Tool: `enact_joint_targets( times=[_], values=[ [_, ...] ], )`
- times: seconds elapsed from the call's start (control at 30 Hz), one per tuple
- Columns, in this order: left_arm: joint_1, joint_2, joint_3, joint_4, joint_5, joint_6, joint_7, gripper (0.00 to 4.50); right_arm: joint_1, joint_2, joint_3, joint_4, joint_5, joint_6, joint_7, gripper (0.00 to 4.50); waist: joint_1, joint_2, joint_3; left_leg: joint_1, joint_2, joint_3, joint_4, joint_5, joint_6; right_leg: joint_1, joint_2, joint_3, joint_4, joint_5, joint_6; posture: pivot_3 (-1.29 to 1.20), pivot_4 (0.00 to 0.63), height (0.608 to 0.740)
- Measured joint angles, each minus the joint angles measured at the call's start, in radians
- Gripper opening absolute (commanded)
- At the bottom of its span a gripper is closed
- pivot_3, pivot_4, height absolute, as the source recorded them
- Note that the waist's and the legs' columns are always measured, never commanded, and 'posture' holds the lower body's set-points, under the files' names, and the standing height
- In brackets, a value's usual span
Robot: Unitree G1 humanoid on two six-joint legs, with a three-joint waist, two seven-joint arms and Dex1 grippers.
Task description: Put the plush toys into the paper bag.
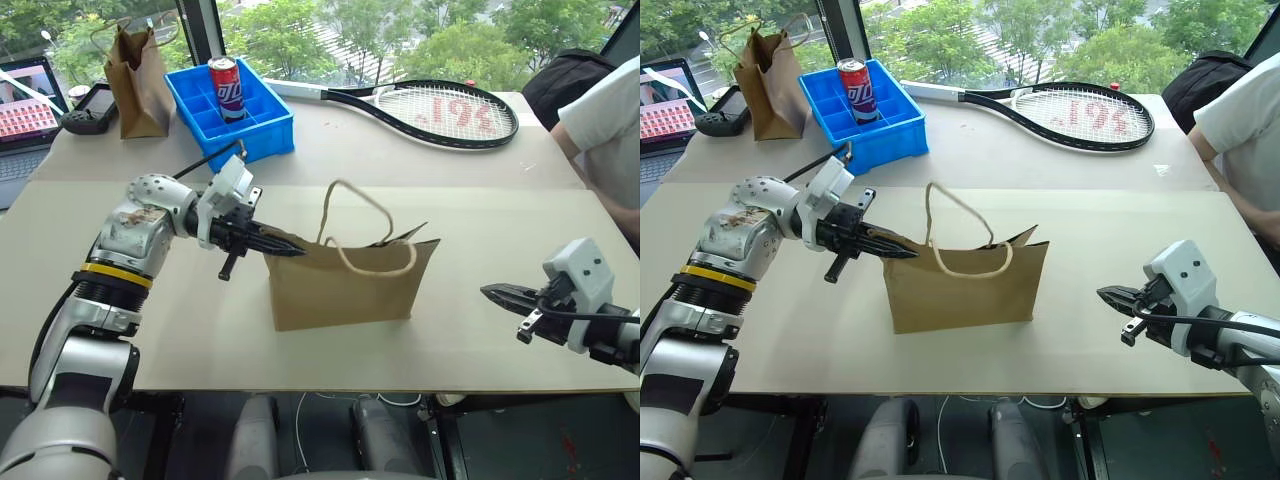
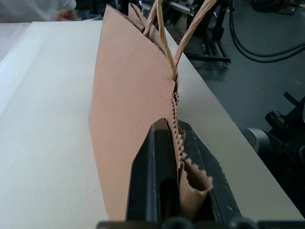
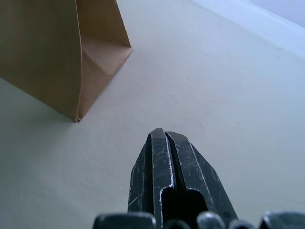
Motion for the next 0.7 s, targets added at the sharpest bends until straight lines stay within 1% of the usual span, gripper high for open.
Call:
enact_joint_targets(
  times=[0.17,0.37,0.5,0.6,0.7],
  values=[
    [-0.028,0.009,-0.059,0.057,-0.024,-0.101,0.000,0.01,-0.045,-0.001,0.029,0.020,-0.001,-0.004,-0.002,0.00,0.002,0.000,0.000,0.001,0.000,0.000,0.001,0.000,0.000,0.001,0.000,0.000,0.000,0.000,0.001,0.00,0.150,0.658],
    [-0.051,0.030,-0.082,0.072,-0.082,-0.114,0.000,0.01,-0.081,-0.010,0.080,0.057,-0.005,-0.020,0.001,0.00,0.000,0.000,0.000,0.000,0.000,0.000,0.001,0.000,0.000,0.001,0.000,0.000,0.000,-0.001,0.001,0.00,0.150,0.658],
    [-0.062,0.029,-0.090,0.038,-0.144,-0.087,0.000,0.01,-0.096,-0.024,0.098,0.090,-0.018,-0.038,0.014,0.00,0.001,0.000,0.000,-0.001,0.000,0.000,0.001,0.000,0.000,0.000,0.000,0.000,0.000,0.000,0.001,0.00,0.150,0.658],
    [-0.083,0.065,-0.129,-0.016,-0.168,-0.097,0.000,0.01,-0.102,-0.030,0.098,0.097,-0.023,-0.046,0.019,0.00,0.002,0.000,0.000,-0.001,0.000,0.000,0.001,0.000,0.000,0.000,0.000,0.000,0.000,0.000,0.001,0.00,0.150,0.658],
    [-0.083,0.068,-0.149,-0.031,-0.184,-0.106,0.000,0.01,-0.099,-0.040,0.098,0.100,-0.033,-0.047,0.022,0.00,0.002,0.000,0.000,-0.001,0.000,0.000,0.001,0.000,0.000,0.000,0.000,0.000,0.000,0.000,0.001,0.00,0.150,0.658]
  ],
)
